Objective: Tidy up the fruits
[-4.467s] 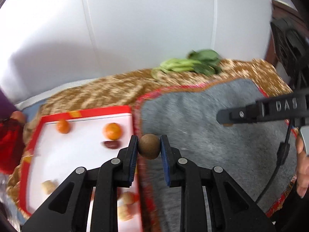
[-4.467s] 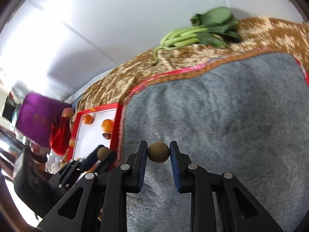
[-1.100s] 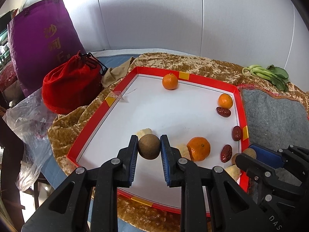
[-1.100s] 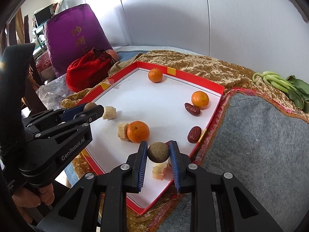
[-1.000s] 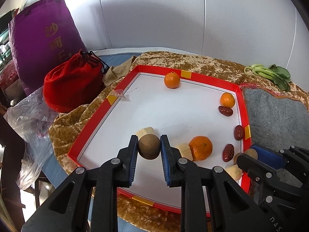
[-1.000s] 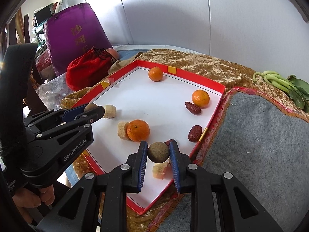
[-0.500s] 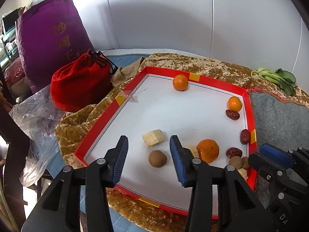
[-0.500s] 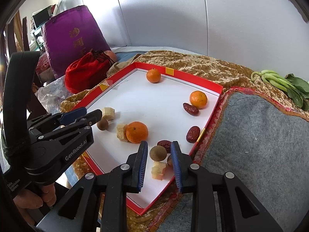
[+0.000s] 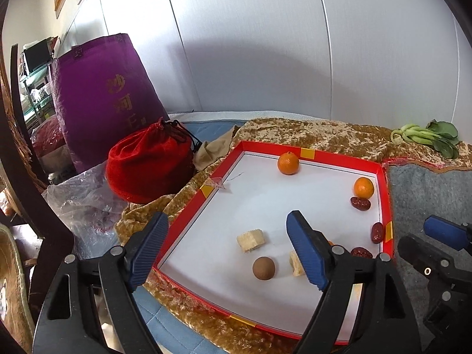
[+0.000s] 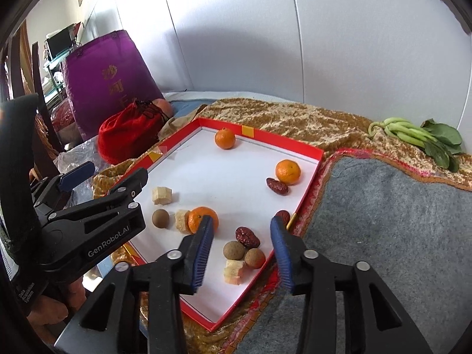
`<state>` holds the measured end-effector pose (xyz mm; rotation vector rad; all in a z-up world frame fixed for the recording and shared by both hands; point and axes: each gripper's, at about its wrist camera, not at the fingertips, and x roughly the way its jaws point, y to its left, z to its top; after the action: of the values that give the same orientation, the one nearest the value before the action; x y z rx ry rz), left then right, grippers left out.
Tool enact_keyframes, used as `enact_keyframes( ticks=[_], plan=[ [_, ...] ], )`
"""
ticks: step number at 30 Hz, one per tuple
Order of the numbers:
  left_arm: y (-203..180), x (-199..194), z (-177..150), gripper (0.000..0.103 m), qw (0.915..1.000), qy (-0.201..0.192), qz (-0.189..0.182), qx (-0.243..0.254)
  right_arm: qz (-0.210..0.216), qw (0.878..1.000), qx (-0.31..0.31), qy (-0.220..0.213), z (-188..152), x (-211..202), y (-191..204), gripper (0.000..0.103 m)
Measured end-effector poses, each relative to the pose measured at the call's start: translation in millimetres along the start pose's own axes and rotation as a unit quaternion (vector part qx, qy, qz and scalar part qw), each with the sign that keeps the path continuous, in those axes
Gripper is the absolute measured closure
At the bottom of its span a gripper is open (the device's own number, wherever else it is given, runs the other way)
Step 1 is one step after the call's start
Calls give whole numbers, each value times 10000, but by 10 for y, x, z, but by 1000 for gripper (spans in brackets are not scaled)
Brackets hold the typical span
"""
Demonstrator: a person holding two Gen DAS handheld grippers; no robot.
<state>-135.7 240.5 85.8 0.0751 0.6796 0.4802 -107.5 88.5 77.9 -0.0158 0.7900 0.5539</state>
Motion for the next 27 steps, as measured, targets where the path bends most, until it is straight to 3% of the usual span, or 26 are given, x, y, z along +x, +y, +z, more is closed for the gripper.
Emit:
enact_keyframes(
  ticks=[5,15,21,24,27],
  plan=[
    [-84,-189,19,20,9998,31,51,168,-200,9994,97,-265,-59,-294,-58,51],
    [35,-1134,41,16,9979,-567,-281,130,-458,9899,86,-1340,-184,-1387,11,36],
    [291,-1621,44,10,9963,-779,-328,-136,-318,9854,-81,-1668,-219,-1866,197,31],
    [412,-1813,43,0,9949,-904,-384,-237,-228,9824,-138,-1847,-209,-2081,315,30],
    [507,-2003,37,0,9925,-1125,-346,-335,-157,9796,-213,-1991,-202,-2235,412,29]
  ],
)
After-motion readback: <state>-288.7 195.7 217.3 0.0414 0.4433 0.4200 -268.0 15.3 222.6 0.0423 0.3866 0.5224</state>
